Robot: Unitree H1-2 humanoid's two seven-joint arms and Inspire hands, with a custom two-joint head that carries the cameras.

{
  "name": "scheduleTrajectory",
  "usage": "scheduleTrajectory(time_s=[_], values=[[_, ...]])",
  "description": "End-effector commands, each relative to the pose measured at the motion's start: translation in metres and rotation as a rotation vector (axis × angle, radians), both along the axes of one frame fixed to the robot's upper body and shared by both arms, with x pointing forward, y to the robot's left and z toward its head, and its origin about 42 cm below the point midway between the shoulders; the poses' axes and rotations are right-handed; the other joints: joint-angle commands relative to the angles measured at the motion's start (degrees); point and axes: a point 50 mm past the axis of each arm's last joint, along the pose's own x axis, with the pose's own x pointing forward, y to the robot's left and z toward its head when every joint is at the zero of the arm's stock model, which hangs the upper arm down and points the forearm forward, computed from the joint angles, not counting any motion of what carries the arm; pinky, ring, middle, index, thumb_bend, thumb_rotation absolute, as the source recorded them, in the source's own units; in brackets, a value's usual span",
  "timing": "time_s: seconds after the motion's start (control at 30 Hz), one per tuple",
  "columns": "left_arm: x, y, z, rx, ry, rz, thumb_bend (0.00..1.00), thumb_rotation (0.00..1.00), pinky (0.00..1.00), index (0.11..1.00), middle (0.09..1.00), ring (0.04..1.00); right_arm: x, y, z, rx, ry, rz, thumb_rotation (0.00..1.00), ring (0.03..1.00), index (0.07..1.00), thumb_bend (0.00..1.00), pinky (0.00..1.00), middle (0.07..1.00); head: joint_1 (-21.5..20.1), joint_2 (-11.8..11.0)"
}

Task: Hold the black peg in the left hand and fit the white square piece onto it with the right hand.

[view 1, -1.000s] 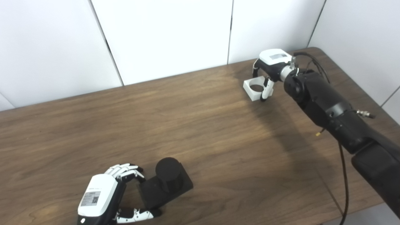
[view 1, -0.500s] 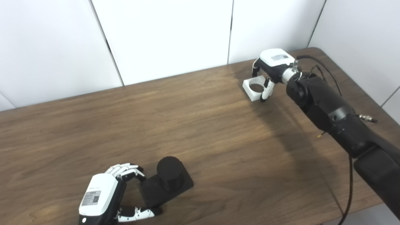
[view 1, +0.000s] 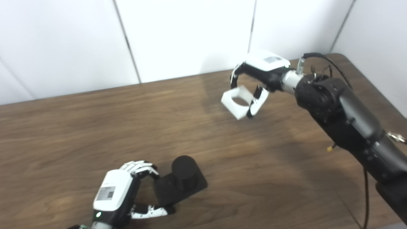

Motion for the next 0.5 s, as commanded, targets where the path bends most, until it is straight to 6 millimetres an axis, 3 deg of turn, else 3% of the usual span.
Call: scheduleTrajectory(time_s=[0.0, 0.47], values=[[-0.005, -0.004, -0.014, 0.053, 0.083, -0.02, 0.52, 0.05, 0.81, 0.486, 0.728, 0.773, -0.007, 0.011, 0.03, 0.02, -0.057, 0.052, 0.13, 0.862, 0.484, 0.52, 0.89, 0.764, 0.5, 0.1], [-0.003, -0.017, -0.013, 0.077, 0.094, -0.01, 0.52, 0.05, 0.82, 0.487, 0.732, 0.783, -0.05, 0.069, 0.038, 0.054, -0.045, 0.32, 0.14, 0.845, 0.482, 0.52, 0.87, 0.759, 6.1, 2.2]])
